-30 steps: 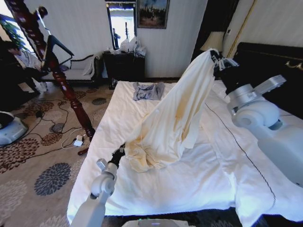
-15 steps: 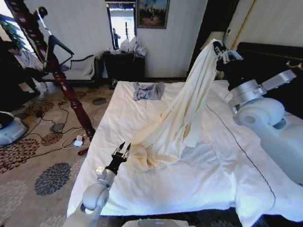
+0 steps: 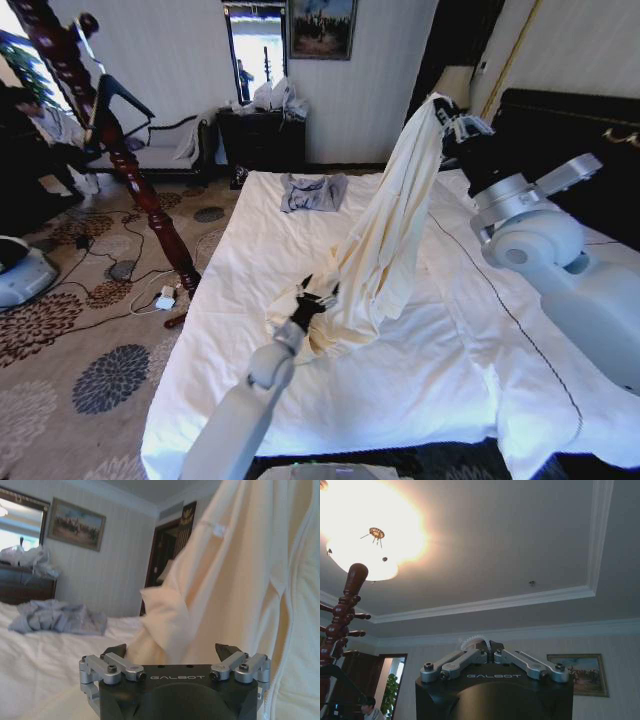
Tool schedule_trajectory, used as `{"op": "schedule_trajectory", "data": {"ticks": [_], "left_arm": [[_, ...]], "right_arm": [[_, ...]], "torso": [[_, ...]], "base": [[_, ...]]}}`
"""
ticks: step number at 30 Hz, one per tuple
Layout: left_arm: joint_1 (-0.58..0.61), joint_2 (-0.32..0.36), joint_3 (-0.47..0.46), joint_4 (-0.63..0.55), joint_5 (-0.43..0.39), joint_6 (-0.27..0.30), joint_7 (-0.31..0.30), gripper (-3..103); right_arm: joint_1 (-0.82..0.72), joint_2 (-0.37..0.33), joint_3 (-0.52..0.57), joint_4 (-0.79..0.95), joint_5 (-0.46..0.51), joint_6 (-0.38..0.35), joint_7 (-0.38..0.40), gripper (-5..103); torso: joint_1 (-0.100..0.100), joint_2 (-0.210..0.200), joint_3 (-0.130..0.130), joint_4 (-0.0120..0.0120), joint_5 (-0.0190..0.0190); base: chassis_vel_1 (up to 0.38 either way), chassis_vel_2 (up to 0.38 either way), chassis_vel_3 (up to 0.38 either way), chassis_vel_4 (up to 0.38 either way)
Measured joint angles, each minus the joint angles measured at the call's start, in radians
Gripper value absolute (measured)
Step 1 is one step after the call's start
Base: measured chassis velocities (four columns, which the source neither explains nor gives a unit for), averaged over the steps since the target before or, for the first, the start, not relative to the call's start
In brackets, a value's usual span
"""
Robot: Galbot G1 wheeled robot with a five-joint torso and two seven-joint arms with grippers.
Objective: Pick up the clothes from the bed and hang them on the clothes hanger.
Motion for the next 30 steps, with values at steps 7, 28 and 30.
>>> {"op": "schedule_trajectory", "data": {"ticks": [7,28,30], "left_arm": [[-0.004,-0.016,0.004,0.027,-0.011,0.004,-0.001,87],[-0.129,0.058,-0.155,-0.017,-0.301,0.007,0.069,6],[-0.135,0.060,-0.164,-0.021,-0.312,0.008,0.070,6]], "right_arm": [[0.025,0.028,-0.021,-0.026,-0.013,-0.001,0.000,1],[0.025,0.102,-0.041,-0.091,-0.072,0.005,-0.016,1],[0.015,0.102,-0.036,-0.091,-0.077,0.006,-0.018,1]], "torso": [[0.000,0.000,0.000,0.0003,-0.0001],[0.000,0.000,0.000,0.0002,-0.0004],[0.000,0.000,0.000,0.0001,-0.0004]], "base": [[0.000,0.000,0.000,0.000],[0.000,0.000,0.000,0.000],[0.000,0.000,0.000,0.000]]}}
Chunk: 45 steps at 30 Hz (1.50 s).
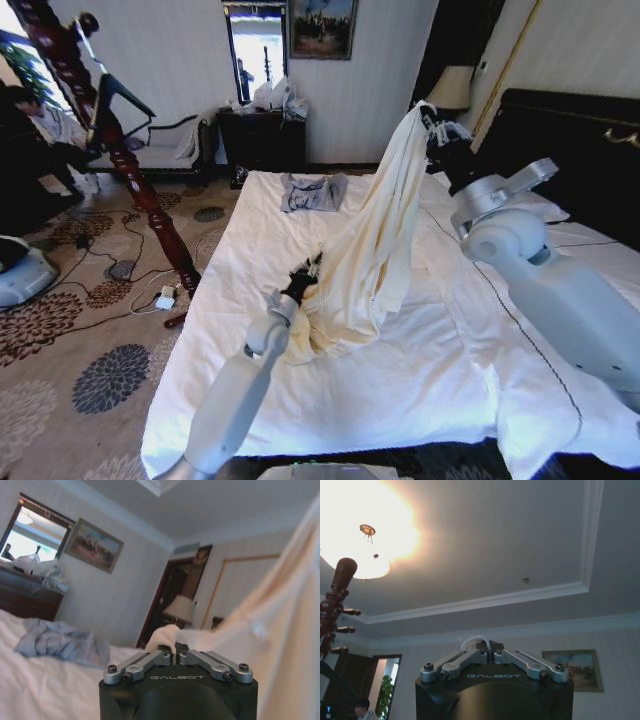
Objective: Pick up the clothes from the bed and hang them on the clothes hanger.
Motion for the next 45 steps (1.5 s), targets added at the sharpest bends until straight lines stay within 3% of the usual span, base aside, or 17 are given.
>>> {"op": "schedule_trajectory", "data": {"ticks": [1,9,12,17,21,27,31,37,41,45], "left_arm": [[-0.010,0.002,-0.015,-0.010,-0.019,0.003,0.003,1],[-0.103,-0.004,-0.060,-0.065,-0.159,0.029,0.014,1],[-0.199,-0.018,-0.081,-0.070,-0.253,0.041,0.014,1],[-0.299,-0.012,-0.097,-0.057,-0.316,0.063,-0.006,1],[-0.425,0.061,-0.084,-0.005,-0.337,0.082,-0.065,1],[-0.572,0.179,-0.033,0.127,-0.345,0.098,-0.142,1],[-0.714,0.253,0.038,0.268,-0.405,0.088,-0.115,1],[-0.926,0.285,0.107,0.348,-0.476,0.083,-0.079,1],[-1.023,0.300,0.129,0.342,-0.511,0.085,-0.082,1],[-1.094,0.335,0.155,0.293,-0.545,0.094,-0.111,1]], "right_arm": [[-0.014,-0.002,0.006,0.000,-0.007,0.002,-0.003,1],[-0.041,-0.016,0.020,-0.015,-0.018,0.008,-0.022,1],[-0.064,-0.026,0.020,-0.005,-0.019,0.009,-0.027,1],[-0.110,-0.036,0.028,0.016,-0.042,0.005,-0.025,1],[-0.166,-0.047,0.059,0.017,-0.073,-0.040,0.044,1],[-0.161,-0.025,0.076,-0.049,-0.056,-0.039,0.043,1],[-0.076,0.039,0.043,-0.160,-0.020,-0.013,0.007,1],[0.130,0.100,-0.016,-0.272,0.013,0.013,-0.037,1],[0.232,0.097,-0.018,-0.276,0.065,0.016,-0.048,1],[0.281,0.047,0.011,-0.217,0.091,0.008,-0.052,1]], "torso": [[0.000,0.000,0.000,0.0000,0.0000],[0.000,0.000,0.000,0.0001,-0.0001],[0.000,0.000,0.000,-0.0001,0.0001],[0.000,0.000,0.000,0.0000,0.0000],[0.000,0.000,0.000,-0.0001,0.0000],[0.000,0.000,0.000,0.0001,0.0000],[0.000,0.000,0.000,0.0004,-0.0002],[0.000,0.000,0.000,0.0004,0.0002],[0.000,0.000,0.000,0.0003,-0.0001],[0.000,0.000,0.000,0.0000,-0.0001]], "base": [[0.000,0.000,0.000,0.000],[0.000,0.000,0.000,0.000],[0.000,0.000,0.000,0.000],[0.000,0.000,0.000,0.000],[0.000,0.000,0.000,0.000],[0.000,0.000,0.000,0.000],[0.000,0.000,0.000,0.000],[0.000,0.000,0.000,0.000],[0.000,0.000,0.000,0.000],[0.000,0.000,0.000,0.000]]}}
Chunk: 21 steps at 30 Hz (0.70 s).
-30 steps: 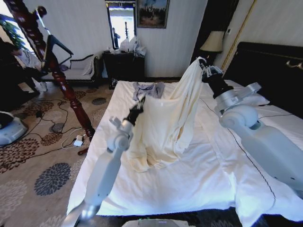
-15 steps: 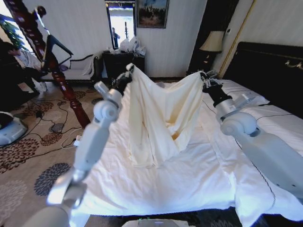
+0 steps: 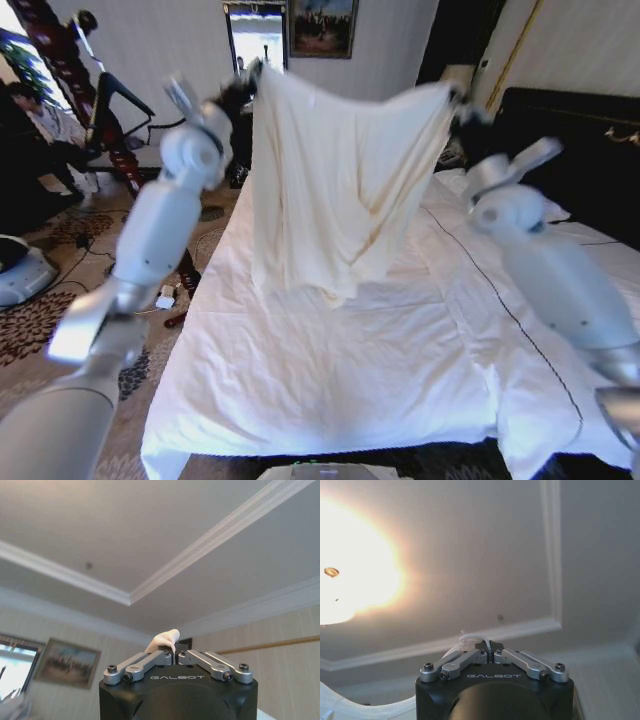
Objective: Pick up the clothes from the bed and hang them on the clothes hanger.
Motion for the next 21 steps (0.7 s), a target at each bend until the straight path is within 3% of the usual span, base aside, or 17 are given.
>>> {"op": "schedule_trajectory", "data": {"ticks": [6,9,10,14,21], "left_arm": [[0.003,0.074,0.020,-0.137,-0.056,0.014,-0.092,1],[0.059,0.177,0.011,-0.299,-0.106,0.032,-0.151,1],[0.059,0.177,0.011,-0.299,-0.106,0.032,-0.151,1],[0.104,0.337,-0.060,-0.471,-0.208,0.055,-0.197,1],[0.047,0.426,-0.101,-0.517,-0.319,0.093,-0.268,1]], "right_arm": [[-0.078,-0.110,0.082,0.177,-0.001,-0.008,0.060,1],[-0.272,-0.206,0.251,0.329,-0.008,-0.021,0.101,1],[-0.272,-0.206,0.251,0.329,-0.008,-0.021,0.101,1],[-0.469,-0.351,0.468,0.504,0.039,-0.075,0.163,1],[-0.380,-0.408,0.462,0.528,0.126,-0.141,0.201,1]], "torso": [[0.000,0.000,0.000,-0.0002,0.0002],[0.000,0.000,0.000,0.0001,0.0002],[0.000,0.000,0.000,0.0001,0.0002],[-0.001,0.000,0.000,0.0000,-0.0004],[-0.001,0.000,0.000,0.0006,0.0000]], "base": [[0.000,0.000,0.000,0.000],[0.000,0.000,0.000,0.000],[0.000,0.000,0.000,0.000],[0.000,0.000,0.000,0.000],[0.000,0.000,0.000,0.000]]}}
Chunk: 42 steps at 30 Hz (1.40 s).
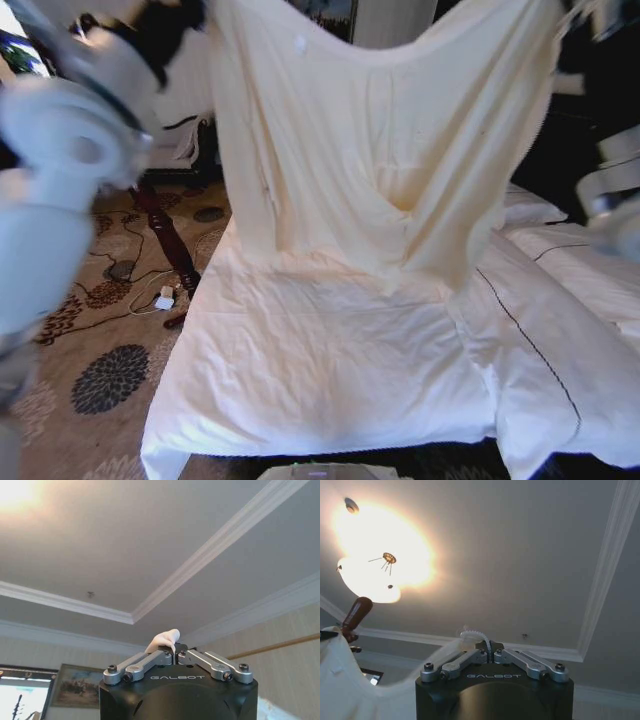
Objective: Pick up the clothes from the bed and hang them on the clothes hanger.
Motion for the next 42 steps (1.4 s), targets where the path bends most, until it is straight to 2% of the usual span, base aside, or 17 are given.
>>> {"op": "schedule_trajectory", "data": {"ticks": [2,4,5,8,9,13,14,18,19,23,30,37,42], "left_arm": [[0.006,-0.001,0.004,0.005,-0.010,0.030,-0.025,1],[0.060,-0.018,0.018,0.011,0.018,0.068,-0.040,1],[0.060,-0.018,0.018,0.011,0.018,0.068,-0.040,1],[0.225,-0.085,0.096,0.036,0.148,0.139,-0.052,1],[0.225,-0.085,0.096,0.036,0.148,0.139,-0.052,1],[0.425,-0.290,0.200,0.139,0.339,0.179,-0.064,1],[0.425,-0.290,0.200,0.139,0.339,0.179,-0.064,1],[0.552,-0.445,0.248,0.310,0.527,0.191,-0.064,1],[0.552,-0.445,0.248,0.310,0.527,0.191,-0.064,1],[0.605,-0.533,0.219,0.427,0.619,0.182,-0.083,1],[0.621,-0.542,0.145,0.467,0.658,0.192,-0.117,1],[0.664,-0.543,0.107,0.491,0.702,0.191,-0.121,1],[0.708,-0.582,0.123,0.481,0.700,0.141,-0.087,1]], "right_arm": [[0.011,0.003,-0.028,-0.022,-0.001,-0.017,-0.006,1],[-0.029,0.019,-0.052,-0.046,-0.034,-0.037,-0.010,1],[-0.029,0.019,-0.052,-0.046,-0.034,-0.037,-0.010,1],[-0.178,0.092,-0.116,-0.107,-0.165,-0.048,-0.023,1],[-0.178,0.092,-0.116,-0.107,-0.165,-0.048,-0.023,1],[-0.252,0.257,-0.331,-0.239,-0.332,-0.048,-0.031,1],[-0.252,0.257,-0.331,-0.239,-0.332,-0.048,-0.031,1],[-0.256,0.393,-0.495,-0.412,-0.486,-0.055,-0.031,1],[-0.256,0.393,-0.495,-0.412,-0.486,-0.055,-0.031,1],[-0.233,0.493,-0.571,-0.541,-0.585,-0.058,-0.039,1],[-0.156,0.577,-0.619,-0.651,-0.690,-0.060,-0.047,1],[-0.106,0.624,-0.663,-0.683,-0.735,-0.083,-0.048,1],[-0.092,0.637,-0.700,-0.668,-0.752,-0.109,-0.078,1]], "torso": [[0.000,0.000,0.000,-0.0008,0.0005],[0.000,0.000,0.000,-0.0006,0.0005],[0.000,0.000,0.000,-0.0006,0.0005],[0.001,0.000,0.001,-0.0004,-0.0006],[0.001,0.000,0.001,-0.0004,-0.0006],[0.001,-0.001,0.001,-0.0011,0.0010],[0.001,-0.001,0.001,-0.0011,0.0010],[0.001,-0.001,0.001,-0.0003,0.0004],[0.001,-0.001,0.001,-0.0003,0.0004],[0.001,-0.001,0.001,-0.0006,0.0005],[0.000,-0.001,0.000,-0.0002,0.0001],[0.001,-0.001,0.000,-0.0001,0.0001],[0.000,0.000,0.000,-0.0008,0.0000]], "base": [[0.000,0.000,0.000,0.000],[0.000,0.000,0.000,0.000],[0.000,0.000,0.000,0.000],[0.000,0.000,0.000,0.000],[0.000,0.000,0.000,0.000],[0.000,0.000,0.000,0.000],[0.000,0.000,0.000,0.000],[0.000,0.000,0.000,0.000],[0.000,0.000,0.000,0.000],[0.000,0.000,0.000,0.000],[0.000,0.000,0.000,0.000],[0.000,0.000,0.000,0.000],[0.000,0.000,0.000,0.000]]}}
